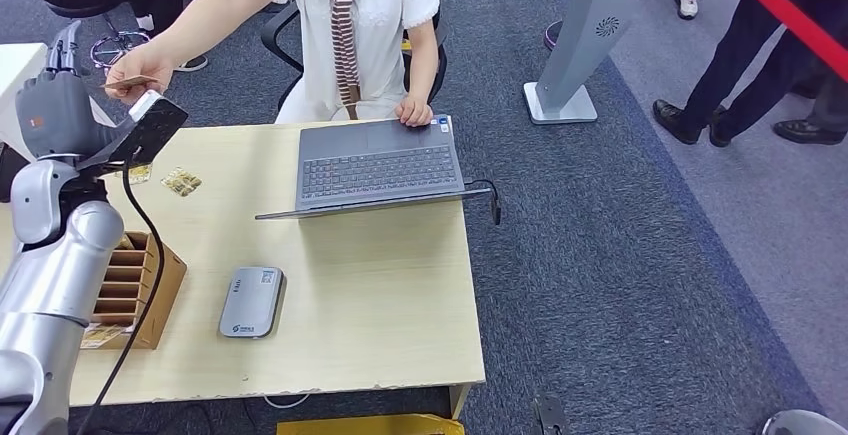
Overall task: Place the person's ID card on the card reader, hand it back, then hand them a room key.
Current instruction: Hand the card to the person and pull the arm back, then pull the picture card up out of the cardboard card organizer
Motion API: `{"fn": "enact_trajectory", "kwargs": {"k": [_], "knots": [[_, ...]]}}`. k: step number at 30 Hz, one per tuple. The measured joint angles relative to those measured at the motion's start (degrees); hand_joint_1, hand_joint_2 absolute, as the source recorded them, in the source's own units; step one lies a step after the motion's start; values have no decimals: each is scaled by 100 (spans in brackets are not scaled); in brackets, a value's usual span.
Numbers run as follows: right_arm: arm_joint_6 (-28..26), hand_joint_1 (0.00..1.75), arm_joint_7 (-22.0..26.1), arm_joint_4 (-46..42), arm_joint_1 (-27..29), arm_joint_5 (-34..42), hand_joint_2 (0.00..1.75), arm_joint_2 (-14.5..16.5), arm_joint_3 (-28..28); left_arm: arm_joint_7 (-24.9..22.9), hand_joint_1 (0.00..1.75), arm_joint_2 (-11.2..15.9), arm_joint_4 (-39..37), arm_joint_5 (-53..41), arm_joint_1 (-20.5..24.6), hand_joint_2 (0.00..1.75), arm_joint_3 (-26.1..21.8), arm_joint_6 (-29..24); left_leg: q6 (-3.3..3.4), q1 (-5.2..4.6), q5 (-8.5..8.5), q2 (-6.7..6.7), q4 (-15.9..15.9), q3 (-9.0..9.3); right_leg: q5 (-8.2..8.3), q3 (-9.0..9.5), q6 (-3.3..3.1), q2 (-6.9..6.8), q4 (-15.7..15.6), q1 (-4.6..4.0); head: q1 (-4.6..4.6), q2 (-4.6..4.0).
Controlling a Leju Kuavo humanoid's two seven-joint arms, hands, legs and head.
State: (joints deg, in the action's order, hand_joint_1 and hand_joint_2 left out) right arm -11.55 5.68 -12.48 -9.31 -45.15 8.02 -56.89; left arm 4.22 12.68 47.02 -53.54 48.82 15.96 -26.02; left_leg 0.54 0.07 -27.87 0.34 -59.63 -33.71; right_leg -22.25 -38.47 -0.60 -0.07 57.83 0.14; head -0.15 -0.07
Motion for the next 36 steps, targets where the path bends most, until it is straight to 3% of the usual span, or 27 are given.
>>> {"fn": "enact_trajectory", "kwargs": {"k": [8, 12, 17, 26, 32, 36], "knots": [[16, 0, 9, 0, 15, 69, 0, 0, 0, 42, 0, 14, 8, 52, -152, 175, 0, -108, 0, 0, 0, -1, 0, -2, 0, 0, 0, -1, 0, 1, 0, 1], [11, 0, 48, 0, 50, 102, 0, 0, 0, 160, 0, 100, 308, 118, -519, 175, 0, -270, -1, 0, -1, 3, 1, 0, -1, 0, -1, 3, 1, 1, -1, 0], [9, 0, 131, 0, 135, 237, 0, 0, -5, 316, 0, 373, 1292, 43, -1583, 175, 0, -471, -4, 0, -6, 10, 3, 1, -7, -3, -3, 14, 1, 1, 0, 0], [18, 0, 241, 0, 304, 426, 0, -34, -126, 760, 0, 933, 3404, -299, -4046, 175, -84, -803, -1, 0, -30, 15, 6, -2, -33, -6, 4, 19, -1, 1, -2, 1], [40, 0, 302, -2, 363, 558, 0, -58, -238, 788, 0, 1124, 4088, -474, -5036, 175, -178, -629, 4, 0, -34, 15, 6, -5, -34, -4, 3, 16, -1, 1, 0, 1], [38, 0, 296, -2, 391, 598, 0, -69, -320, 549, 0, 1217, 4218, -550, -5435, 175, -201, -226, 4, 1, -34, 13, 6, -6, -35, -5, 3, 14, -1, 0, 1, 1]]}}
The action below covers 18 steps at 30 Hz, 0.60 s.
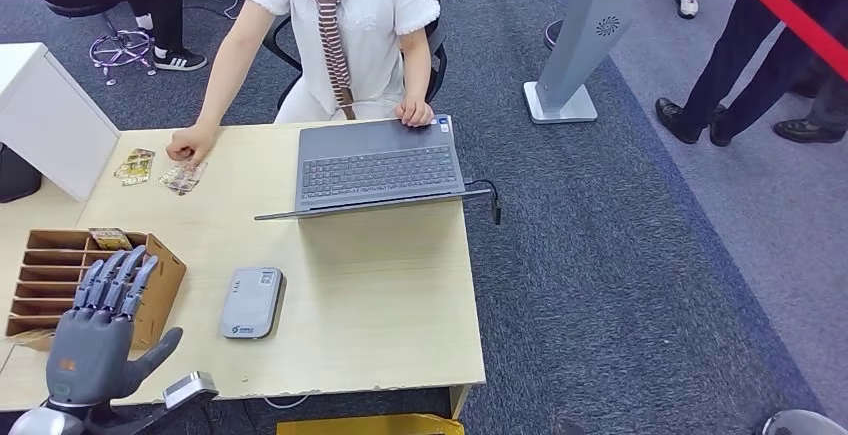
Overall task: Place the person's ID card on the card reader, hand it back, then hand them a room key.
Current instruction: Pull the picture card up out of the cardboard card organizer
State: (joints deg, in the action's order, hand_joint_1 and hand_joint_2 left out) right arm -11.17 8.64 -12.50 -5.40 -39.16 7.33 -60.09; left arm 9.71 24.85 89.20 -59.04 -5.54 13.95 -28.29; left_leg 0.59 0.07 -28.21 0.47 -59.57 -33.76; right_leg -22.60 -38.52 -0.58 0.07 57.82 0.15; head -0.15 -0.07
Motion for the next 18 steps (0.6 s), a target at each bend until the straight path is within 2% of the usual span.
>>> {"fn": "enact_trajectory", "kwargs": {"k": [6, 12, 18], "knots": [[-4, 0, -11, -1, 12, 1, 0, -15, -26, -205, 0, 117, 14, -37, -176, 175, -50, 450, -2, 1, 3, -2, 0, 1, 2, 1, -2, -1, 0, 0, -1, 0], [-10, 0, -13, -7, 12, 6, 0, -22, -117, -489, 0, 266, -57, 27, -103, 175, -53, 1629, -3, 0, 3, -2, 0, 1, 2, 1, -2, -2, 0, 0, -1, -1], [-6, 0, -16, -9, 12, 5, 0, -25, -156, -573, 0, 327, -273, 115, 105, 175, -57, 1930, -3, 1, 3, -2, 0, 1, 3, 1, -2, -2, 1, 0, -1, 0]]}}
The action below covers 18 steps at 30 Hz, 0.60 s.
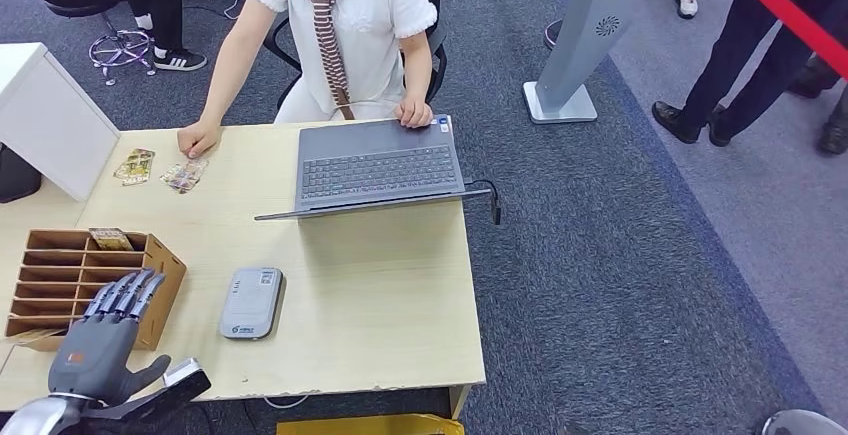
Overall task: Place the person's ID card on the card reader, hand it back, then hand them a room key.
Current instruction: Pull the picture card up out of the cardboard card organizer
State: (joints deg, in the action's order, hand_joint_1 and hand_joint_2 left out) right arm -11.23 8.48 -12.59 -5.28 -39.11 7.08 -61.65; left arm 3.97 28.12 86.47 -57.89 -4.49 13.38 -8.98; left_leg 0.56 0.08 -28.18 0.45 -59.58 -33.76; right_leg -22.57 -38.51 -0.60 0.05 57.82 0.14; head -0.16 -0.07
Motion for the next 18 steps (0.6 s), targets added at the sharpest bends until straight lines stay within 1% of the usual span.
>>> {"fn": "enact_trajectory", "kwargs": {"k": [5, 11, 15, 18], "knots": [[-15, 0, -27, -4, 2, -10, 0, -2, -7, -86, 0, 38, -156, 34, 43, 175, -92, -102, 0, 0, 0, 1, 0, 0, 0, 0, 0, 0, 0, 0, 1, 0], [-13, 0, -52, -7, 2, -30, 0, -2, -7, -78, 0, 20, -310, -20, -8, 175, -355, -533, 0, 1, -1, 0, 0, -1, -1, 0, 0, 0, 0, 0, 1, 0], [-7, 0, -36, -8, 3, -33, 0, -2, -7, -35, 0, -26, -341, -30, -134, 175, -512, -812, 0, 0, -1, 1, 0, -1, -1, 0, 0, 1, 0, 0, 1, 0], [-8, 0, -17, -9, 4, -34, 0, -2, -7, 31, 0, -99, -340, -49, -268, 175, -646, -1120, 0, 0, -1, 1, 0, 0, -1, 0, 0, 1, 0, 0, 1, 0]]}}
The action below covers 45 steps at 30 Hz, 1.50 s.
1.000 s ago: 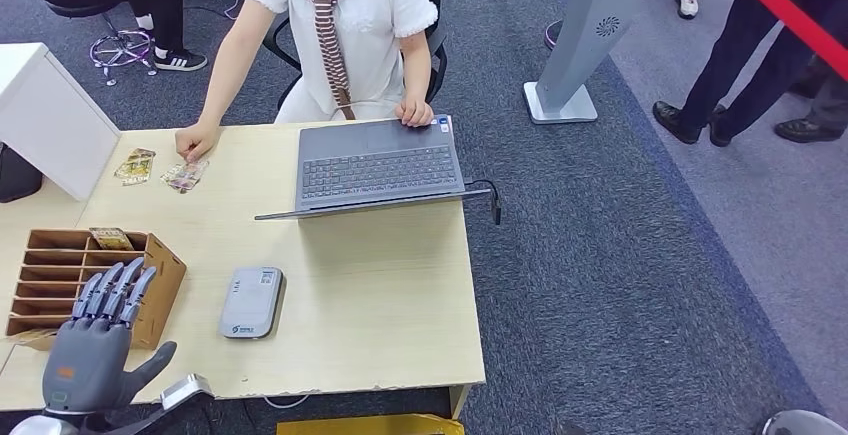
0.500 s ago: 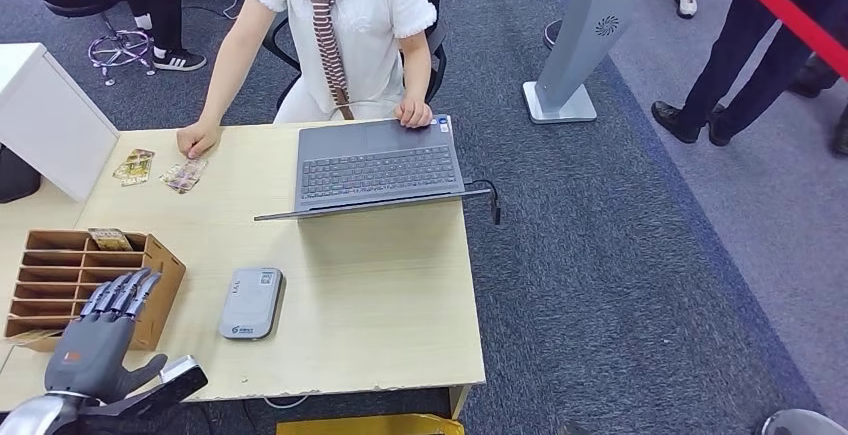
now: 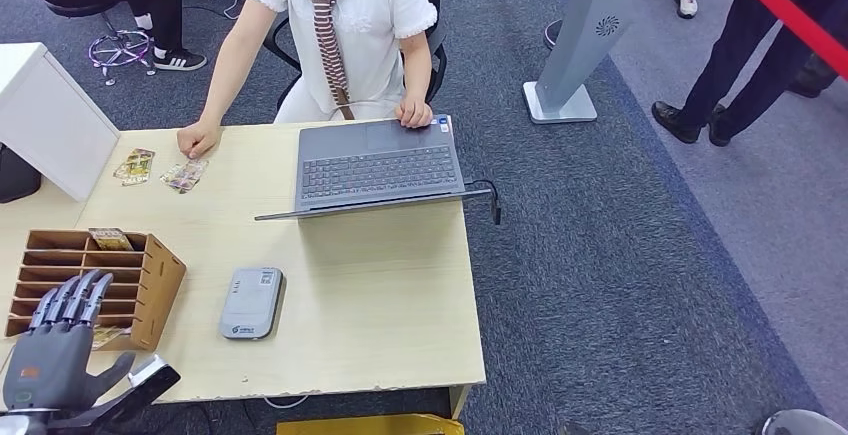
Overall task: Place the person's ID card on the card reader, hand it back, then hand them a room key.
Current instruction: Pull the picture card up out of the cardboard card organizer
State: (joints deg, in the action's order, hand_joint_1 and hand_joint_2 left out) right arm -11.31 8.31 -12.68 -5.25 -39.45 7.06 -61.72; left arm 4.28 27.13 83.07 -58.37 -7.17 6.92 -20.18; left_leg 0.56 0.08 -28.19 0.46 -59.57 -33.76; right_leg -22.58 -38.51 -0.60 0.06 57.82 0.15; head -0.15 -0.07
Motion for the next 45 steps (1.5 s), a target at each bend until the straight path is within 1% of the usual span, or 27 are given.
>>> {"fn": "enact_trajectory", "kwargs": {"k": [4, 11, 15, 21, 34, 45], "knots": [[-5, 0, 4, 0, 2, -2, 0, 0, 0, 17, 0, -118, 20, -16, -213, 175, -158, -245, 0, 0, 0, 0, 0, 0, -1, 0, 1, 0, 0, 0, 0, 0], [-7, 0, -2, 0, 6, -50, 0, 0, -2, 11, 0, -251, 62, -50, -444, 175, -400, -258, 0, 0, 0, -2, 0, 0, -1, 0, 0, -2, 0, 0, 0, 0], [8, 0, 16, 0, 4, -100, 0, 0, -2, 8, 0, -310, 54, -30, -495, 175, -599, -238, 0, 0, 1, -5, 0, 0, -1, 1, 0, -5, 0, 0, -1, 0], [19, 0, 26, 0, -1, -128, 0, 0, -2, 97, 0, -382, -106, -34, -354, 175, -756, -210, 0, 0, 1, -7, 0, 0, 0, 2, 0, -8, 0, 0, 0, 0], [18, 0, 11, 0, -14, -279, 0, 0, -1, 226, 0, -442, -647, -26, 132, 175, -810, -186, 0, 0, 1, -7, 0, 0, 1, 2, 0, -10, 0, 0, 0, 0], [18, 0, 10, 0, -38, -293, 0, 0, 4, 252, 0, -483, -826, -31, 270, 175, -810, -174, 0, 0, 1, -6, 0, 0, 1, 2, 0, -10, 0, 0, 0, -1]]}}
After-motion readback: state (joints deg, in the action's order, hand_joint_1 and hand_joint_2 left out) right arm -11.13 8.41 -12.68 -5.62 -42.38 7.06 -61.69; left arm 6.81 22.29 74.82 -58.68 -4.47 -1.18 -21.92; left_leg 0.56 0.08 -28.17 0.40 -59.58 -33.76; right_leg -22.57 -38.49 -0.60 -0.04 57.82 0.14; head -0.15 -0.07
